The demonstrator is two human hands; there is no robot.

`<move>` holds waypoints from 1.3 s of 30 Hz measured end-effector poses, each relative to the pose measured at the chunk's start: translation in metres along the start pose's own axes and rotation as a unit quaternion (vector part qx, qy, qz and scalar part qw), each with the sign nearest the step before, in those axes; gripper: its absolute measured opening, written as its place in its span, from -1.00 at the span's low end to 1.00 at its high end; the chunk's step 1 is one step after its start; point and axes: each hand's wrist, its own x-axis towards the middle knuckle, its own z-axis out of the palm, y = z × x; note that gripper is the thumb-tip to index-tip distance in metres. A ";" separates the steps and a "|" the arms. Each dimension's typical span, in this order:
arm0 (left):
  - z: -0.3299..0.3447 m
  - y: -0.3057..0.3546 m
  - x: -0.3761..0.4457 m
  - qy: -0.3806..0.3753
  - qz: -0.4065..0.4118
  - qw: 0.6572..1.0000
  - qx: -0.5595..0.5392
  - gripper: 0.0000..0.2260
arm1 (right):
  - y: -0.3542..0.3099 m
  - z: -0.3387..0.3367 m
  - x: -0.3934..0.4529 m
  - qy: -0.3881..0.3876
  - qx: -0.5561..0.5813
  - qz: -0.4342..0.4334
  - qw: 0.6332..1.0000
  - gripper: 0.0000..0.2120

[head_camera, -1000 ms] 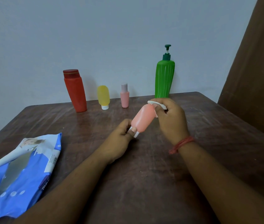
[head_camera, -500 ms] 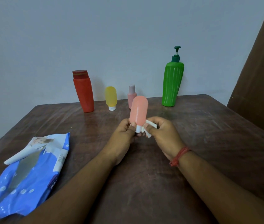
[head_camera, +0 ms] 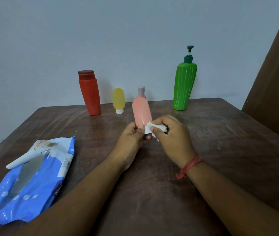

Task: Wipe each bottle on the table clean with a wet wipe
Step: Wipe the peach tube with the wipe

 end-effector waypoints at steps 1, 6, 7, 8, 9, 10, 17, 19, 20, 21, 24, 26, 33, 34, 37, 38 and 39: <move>0.000 -0.001 0.001 0.008 0.000 1.000 0.001 -0.79 | 0.001 0.001 -0.001 -0.015 -0.015 -0.028 0.999 -0.92; -0.002 -0.002 0.000 0.000 0.015 1.000 0.010 -0.79 | 0.011 0.002 0.001 0.005 -0.076 -0.019 0.997 -0.88; -0.002 -0.001 0.000 0.001 0.016 1.000 0.012 -0.80 | 0.009 0.001 0.000 0.003 -0.076 -0.029 0.997 -0.88; -0.002 -0.001 0.000 0.006 0.015 1.000 0.013 -0.81 | 0.007 0.001 -0.002 -0.008 -0.074 -0.052 0.996 -0.90; -0.003 -0.001 0.001 0.012 0.014 1.000 0.013 -0.83 | 0.004 0.002 -0.004 -0.024 -0.076 -0.078 0.994 -0.93; -0.003 -0.001 0.002 0.017 0.012 1.000 0.013 -0.84 | 0.001 0.003 -0.005 -0.033 -0.079 -0.096 0.992 -0.93; -0.006 0.001 0.003 0.020 0.013 1.000 0.007 -0.82 | -0.001 0.006 -0.004 -0.020 -0.073 -0.093 0.993 -0.95; -0.007 0.000 0.004 0.017 0.013 1.000 0.011 -0.80 | 0.000 0.007 -0.003 -0.009 -0.076 -0.082 0.994 -0.95; -0.006 0.000 0.003 0.011 0.016 1.000 0.013 -0.79 | 0.001 0.006 -0.001 0.007 -0.075 -0.061 0.995 -0.94; -0.006 0.000 0.002 0.006 0.020 1.000 0.014 -0.78 | 0.003 0.005 0.000 0.017 -0.073 -0.050 0.996 -0.92; -0.006 0.000 0.002 0.010 0.016 1.000 0.014 -0.80 | -0.003 0.005 -0.004 -0.013 -0.074 -0.103 0.992 -0.96; -0.005 0.001 0.001 0.006 0.014 1.000 0.015 -0.78 | -0.004 0.006 -0.004 -0.011 -0.082 -0.110 0.990 -0.96; -0.008 0.006 -0.001 -0.003 0.028 0.998 -0.051 -0.91 | -0.001 0.004 -0.005 -0.020 -0.090 -0.139 0.986 -0.92; -0.008 0.007 -0.001 -0.004 0.024 0.998 -0.056 -0.90 | -0.001 0.003 -0.005 -0.029 -0.092 -0.148 0.984 -0.94; -0.007 0.008 0.000 0.000 0.014 0.998 -0.058 -0.92 | 0.002 0.002 -0.001 -0.006 -0.094 -0.135 0.986 -0.98; -0.007 0.008 0.000 0.003 0.013 0.998 -0.059 -0.93 | 0.002 0.002 0.000 0.003 -0.095 -0.127 0.987 -0.97; -0.008 0.008 0.001 0.007 0.014 0.998 -0.061 -0.93 | 0.002 0.003 -0.001 -0.002 -0.094 -0.126 0.988 -0.96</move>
